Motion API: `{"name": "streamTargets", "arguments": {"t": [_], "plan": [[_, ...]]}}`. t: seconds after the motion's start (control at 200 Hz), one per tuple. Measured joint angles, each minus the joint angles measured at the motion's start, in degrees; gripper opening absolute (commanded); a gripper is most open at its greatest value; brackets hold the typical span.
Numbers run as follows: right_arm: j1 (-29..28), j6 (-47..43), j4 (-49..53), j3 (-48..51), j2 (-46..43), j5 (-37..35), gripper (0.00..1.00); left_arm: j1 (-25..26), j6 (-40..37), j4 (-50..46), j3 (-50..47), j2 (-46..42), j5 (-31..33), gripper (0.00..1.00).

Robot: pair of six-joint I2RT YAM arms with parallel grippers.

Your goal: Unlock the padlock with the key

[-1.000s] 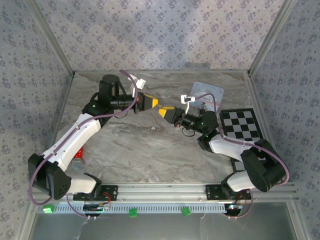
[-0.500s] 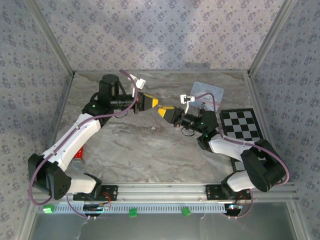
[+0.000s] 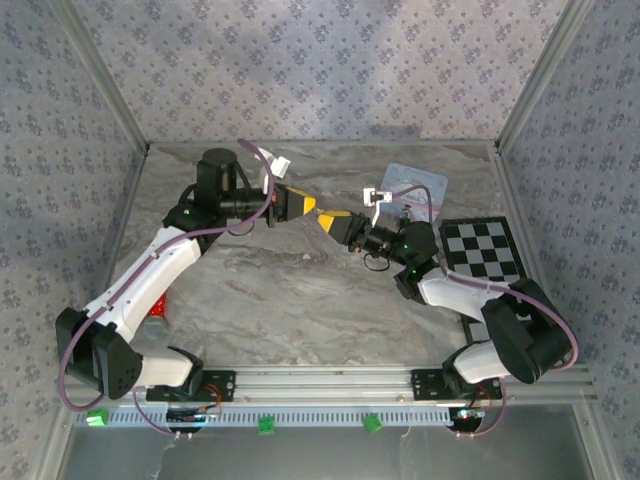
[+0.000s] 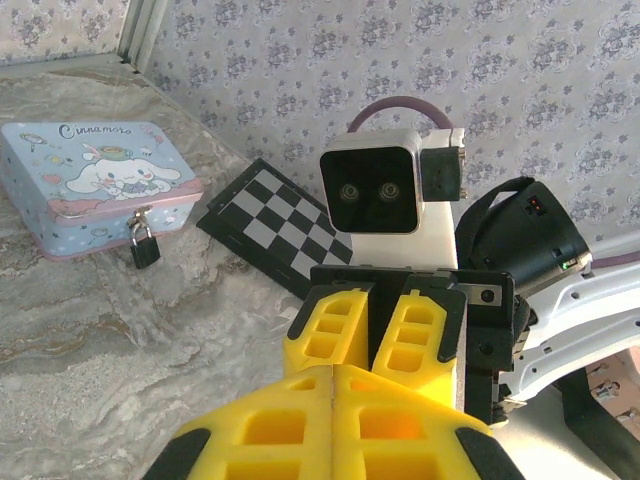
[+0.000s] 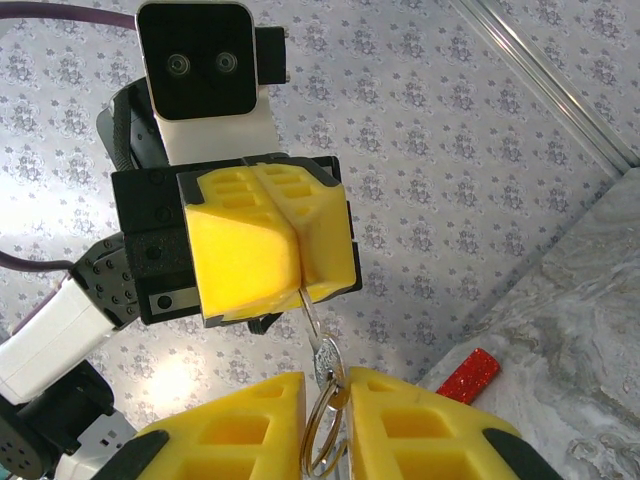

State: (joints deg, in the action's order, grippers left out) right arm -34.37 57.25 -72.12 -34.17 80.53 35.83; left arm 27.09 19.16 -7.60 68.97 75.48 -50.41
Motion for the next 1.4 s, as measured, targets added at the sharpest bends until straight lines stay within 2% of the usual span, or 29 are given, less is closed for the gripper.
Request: {"name": "streamTargets", "arguments": {"t": [0.275,0.595,1.074,1.134,1.199,1.259,1.399], "plan": [[0.17,0.39,-0.55,-0.07,0.15,0.00,0.22,-0.09,0.00,0.09,0.00,0.00,-0.42,0.00],[0.37,0.63,-0.81,-1.03,0.63,0.00,0.20,-0.09,0.44,0.24,-0.13,0.00,-0.79,0.00],[0.76,1.53,-0.15,-1.29,0.98,-0.02,0.01,-0.15,0.46,0.98,-0.55,-0.07,-0.52,0.00],[0.79,1.46,0.26,-1.29,0.96,-0.28,0.00,-0.15,0.63,0.98,-0.61,-0.07,0.33,0.07],[0.94,1.42,0.83,-1.27,0.85,-0.66,0.00,-0.22,0.90,1.16,-0.92,-0.11,1.05,0.28],[1.09,1.42,1.77,-1.27,0.48,-0.70,0.00,-0.48,1.86,1.36,-1.36,-0.11,2.21,0.41],[2.01,0.39,5.92,-1.27,-1.62,-0.92,0.00,-1.46,3.21,1.38,-2.80,-0.68,6.29,0.59]]}}
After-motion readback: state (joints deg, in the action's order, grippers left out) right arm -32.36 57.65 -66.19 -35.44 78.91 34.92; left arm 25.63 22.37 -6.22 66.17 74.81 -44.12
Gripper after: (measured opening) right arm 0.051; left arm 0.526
